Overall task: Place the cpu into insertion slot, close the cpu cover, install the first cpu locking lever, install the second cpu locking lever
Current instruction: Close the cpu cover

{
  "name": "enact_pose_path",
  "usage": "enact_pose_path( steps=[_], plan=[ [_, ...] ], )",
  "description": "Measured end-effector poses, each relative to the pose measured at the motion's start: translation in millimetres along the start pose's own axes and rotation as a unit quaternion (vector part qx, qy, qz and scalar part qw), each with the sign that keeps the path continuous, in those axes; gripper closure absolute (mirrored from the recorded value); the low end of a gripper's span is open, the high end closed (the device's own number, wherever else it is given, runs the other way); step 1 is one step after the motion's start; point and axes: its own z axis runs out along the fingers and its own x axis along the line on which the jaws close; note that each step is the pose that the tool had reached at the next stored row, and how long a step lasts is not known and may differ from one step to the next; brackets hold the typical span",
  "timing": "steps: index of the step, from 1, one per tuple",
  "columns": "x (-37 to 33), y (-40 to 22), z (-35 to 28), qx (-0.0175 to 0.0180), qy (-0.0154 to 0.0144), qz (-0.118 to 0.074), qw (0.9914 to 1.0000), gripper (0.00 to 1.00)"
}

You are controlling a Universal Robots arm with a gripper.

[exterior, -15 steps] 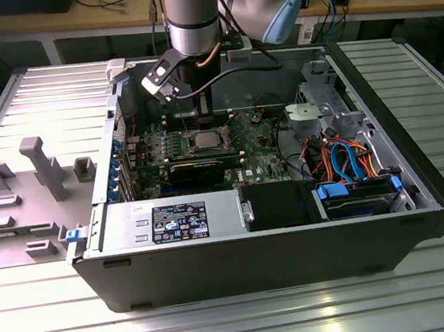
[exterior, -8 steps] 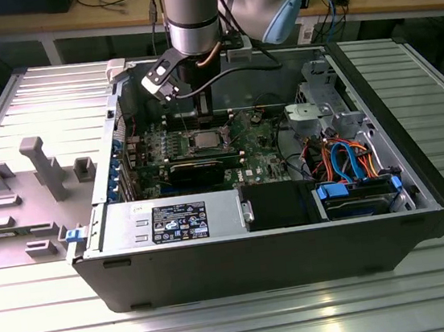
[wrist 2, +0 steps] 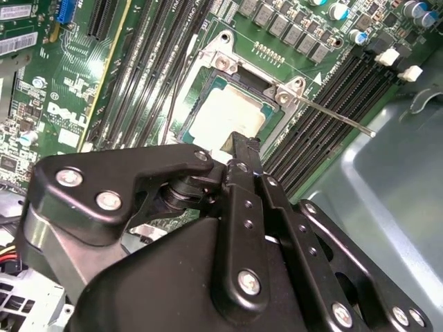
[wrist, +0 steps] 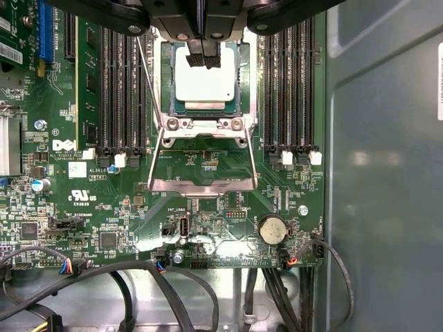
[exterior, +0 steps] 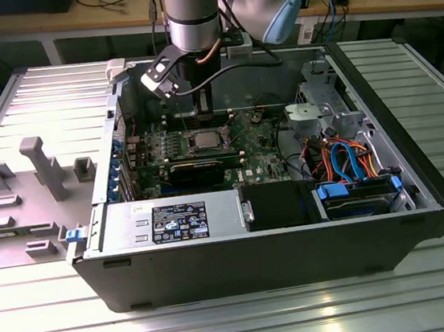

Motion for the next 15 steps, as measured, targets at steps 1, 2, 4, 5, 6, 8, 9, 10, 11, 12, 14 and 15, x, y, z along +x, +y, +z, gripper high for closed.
enact_pose_path(
  steps=[1, 2, 4, 5, 6, 8, 9, 10, 11, 12, 14, 15],
  plan=[
    [0.0, 0.0, -1.7, 0.0000, 0.0000, 0.000, 1.00000, 0.89],
    [0.1, 0.1, -3.7, 0.0000, 0.0000, 0.000, 1.00000, 0.89],
    [0.2, 0.3, -8.5, 0.0000, 0.0000, 0.000, 1.00000, 0.89],
    [0.2, 0.4, -10.3, 0.0000, 0.0001, 0.000, 1.00000, 0.89],
    [0.3, 0.5, -13.0, 0.0000, 0.0000, 0.000, 1.00000, 0.89],
    [0.4, 0.6, -16.2, 0.0000, 0.0001, 0.000, 1.00000, 0.89],
    [0.4, 0.7, -18.4, 0.0000, 0.0000, 0.000, 1.00000, 0.89],
    [0.4, 0.7, -20.5, 0.0000, 0.0000, 0.000, 1.00000, 0.89],
    [0.5, 0.8, -21.6, 0.0000, 0.0000, 0.000, 1.00000, 0.89],
    [0.5, 0.8, -22.4, 0.0000, 0.0000, 0.000, 1.00000, 0.89],
    [0.5, 0.9, -23.8, 0.0000, 0.0001, 0.000, 1.00000, 0.89],
    [0.6, 0.9, -24.6, 0.0000, 0.0001, 0.000, 1.00000, 0.89]
  ],
)
